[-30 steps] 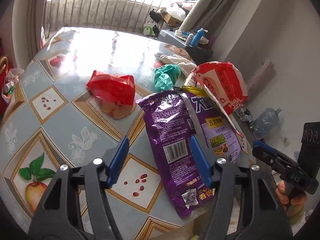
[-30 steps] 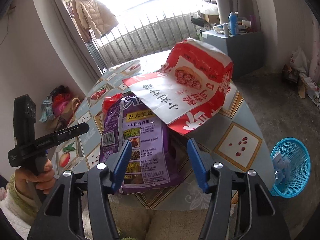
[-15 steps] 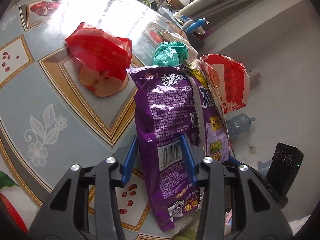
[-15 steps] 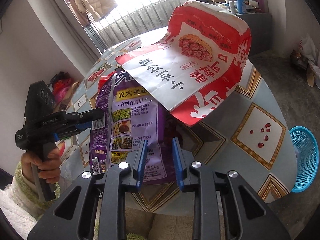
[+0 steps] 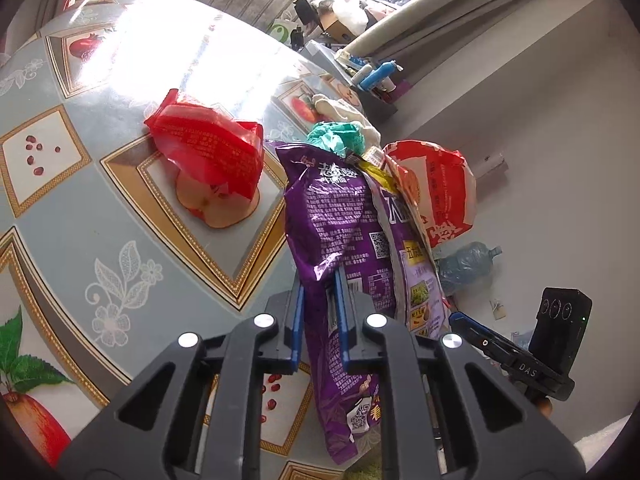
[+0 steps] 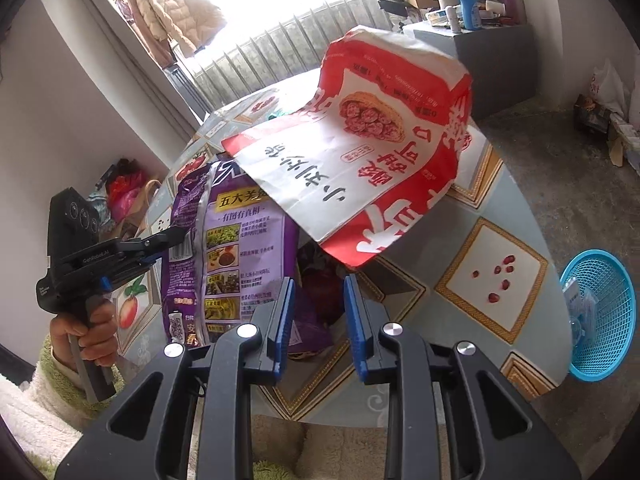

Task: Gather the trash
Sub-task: 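Grasp the purple snack bag with the left gripper while the right gripper grasps the red-white bag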

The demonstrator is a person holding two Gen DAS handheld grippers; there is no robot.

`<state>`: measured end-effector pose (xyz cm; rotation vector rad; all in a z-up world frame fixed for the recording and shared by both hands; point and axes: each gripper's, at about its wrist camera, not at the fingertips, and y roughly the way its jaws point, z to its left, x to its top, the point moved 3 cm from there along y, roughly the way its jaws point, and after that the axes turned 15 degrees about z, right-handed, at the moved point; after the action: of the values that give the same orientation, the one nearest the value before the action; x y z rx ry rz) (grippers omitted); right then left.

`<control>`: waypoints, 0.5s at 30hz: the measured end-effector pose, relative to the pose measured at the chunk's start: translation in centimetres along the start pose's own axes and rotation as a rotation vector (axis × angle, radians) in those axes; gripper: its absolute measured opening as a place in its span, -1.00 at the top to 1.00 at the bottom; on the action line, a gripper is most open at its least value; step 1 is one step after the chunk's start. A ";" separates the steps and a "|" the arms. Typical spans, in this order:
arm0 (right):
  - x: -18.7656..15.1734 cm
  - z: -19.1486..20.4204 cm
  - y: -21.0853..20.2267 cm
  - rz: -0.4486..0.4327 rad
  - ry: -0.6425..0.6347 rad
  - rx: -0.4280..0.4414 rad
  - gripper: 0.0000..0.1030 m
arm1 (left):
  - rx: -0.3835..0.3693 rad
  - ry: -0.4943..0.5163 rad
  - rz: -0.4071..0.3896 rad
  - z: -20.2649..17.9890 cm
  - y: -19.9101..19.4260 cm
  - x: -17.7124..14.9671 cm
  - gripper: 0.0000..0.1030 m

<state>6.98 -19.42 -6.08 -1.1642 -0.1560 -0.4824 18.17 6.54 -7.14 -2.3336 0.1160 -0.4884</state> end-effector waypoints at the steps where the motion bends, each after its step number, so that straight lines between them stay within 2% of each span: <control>1: 0.0 -0.5 -0.7 -0.019 0.010 -0.002 0.50 | -0.006 0.009 -0.010 -0.1 -0.4 -0.2 0.82; 5: 1.1 -3.1 -3.2 -0.117 0.080 -0.044 0.35 | 0.002 0.017 -0.044 -0.2 -1.4 0.1 0.84; 9: 3.2 -5.6 -3.5 -0.195 0.127 -0.102 0.26 | 0.007 -0.014 -0.058 0.3 -1.7 0.2 0.84; 12: 5.0 -6.9 -2.6 -0.214 0.129 -0.131 0.24 | 0.009 -0.033 -0.067 0.6 -1.8 0.2 0.85; 15: 6.7 -7.8 -1.2 -0.213 0.133 -0.119 0.24 | 0.014 -0.046 -0.076 0.5 -1.8 0.1 0.85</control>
<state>11.39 -28.79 -5.76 -1.2334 -0.1374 -0.7637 18.31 8.14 -6.22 -2.3407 0.0024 -0.4712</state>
